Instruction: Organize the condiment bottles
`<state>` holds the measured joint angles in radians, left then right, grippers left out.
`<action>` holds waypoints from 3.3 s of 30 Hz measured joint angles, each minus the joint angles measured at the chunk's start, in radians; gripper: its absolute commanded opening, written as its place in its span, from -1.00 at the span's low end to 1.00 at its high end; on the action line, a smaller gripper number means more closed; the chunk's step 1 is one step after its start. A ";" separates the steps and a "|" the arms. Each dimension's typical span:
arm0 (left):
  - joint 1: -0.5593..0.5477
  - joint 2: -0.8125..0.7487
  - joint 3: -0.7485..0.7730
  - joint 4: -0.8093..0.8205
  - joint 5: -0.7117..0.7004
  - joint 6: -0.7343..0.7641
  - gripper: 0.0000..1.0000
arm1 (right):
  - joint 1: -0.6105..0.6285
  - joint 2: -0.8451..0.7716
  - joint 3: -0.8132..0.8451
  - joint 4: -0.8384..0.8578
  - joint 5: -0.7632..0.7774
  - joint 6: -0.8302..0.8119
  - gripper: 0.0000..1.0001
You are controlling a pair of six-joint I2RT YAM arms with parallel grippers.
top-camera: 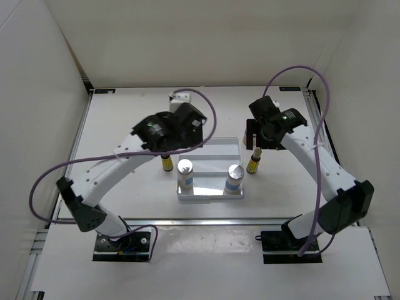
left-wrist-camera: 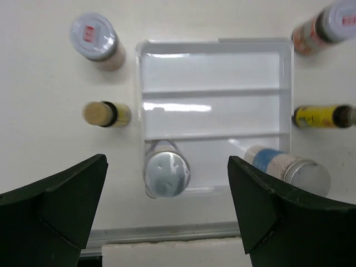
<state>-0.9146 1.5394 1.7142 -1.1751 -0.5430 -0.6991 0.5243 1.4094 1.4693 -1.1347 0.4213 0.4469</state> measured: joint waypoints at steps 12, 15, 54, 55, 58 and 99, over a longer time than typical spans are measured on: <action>0.259 -0.145 -0.051 -0.062 -0.045 0.112 1.00 | -0.021 0.163 0.007 0.033 -0.084 -0.036 0.17; 0.285 -0.140 -0.106 -0.069 -0.043 0.119 1.00 | -0.029 0.170 0.007 0.038 -0.087 -0.033 0.07; 0.422 -0.087 -0.253 -0.033 -0.025 0.135 1.00 | 0.100 0.229 0.221 0.039 -0.246 -0.047 -1.00; 0.425 -0.084 -0.253 -0.031 -0.025 0.138 1.00 | 0.100 0.242 0.206 0.044 -0.249 -0.043 -1.00; 0.433 -0.082 -0.253 -0.027 -0.025 0.143 1.00 | 0.098 0.278 0.167 0.056 -0.249 -0.035 -1.00; 0.428 0.073 -0.303 0.200 0.236 0.205 0.75 | 0.093 0.229 0.269 0.047 -0.103 -0.088 1.00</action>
<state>-0.4866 1.6127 1.4113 -0.9749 -0.3073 -0.4938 0.6170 1.6379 1.7378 -1.0882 0.3187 0.3592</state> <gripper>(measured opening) 0.909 0.998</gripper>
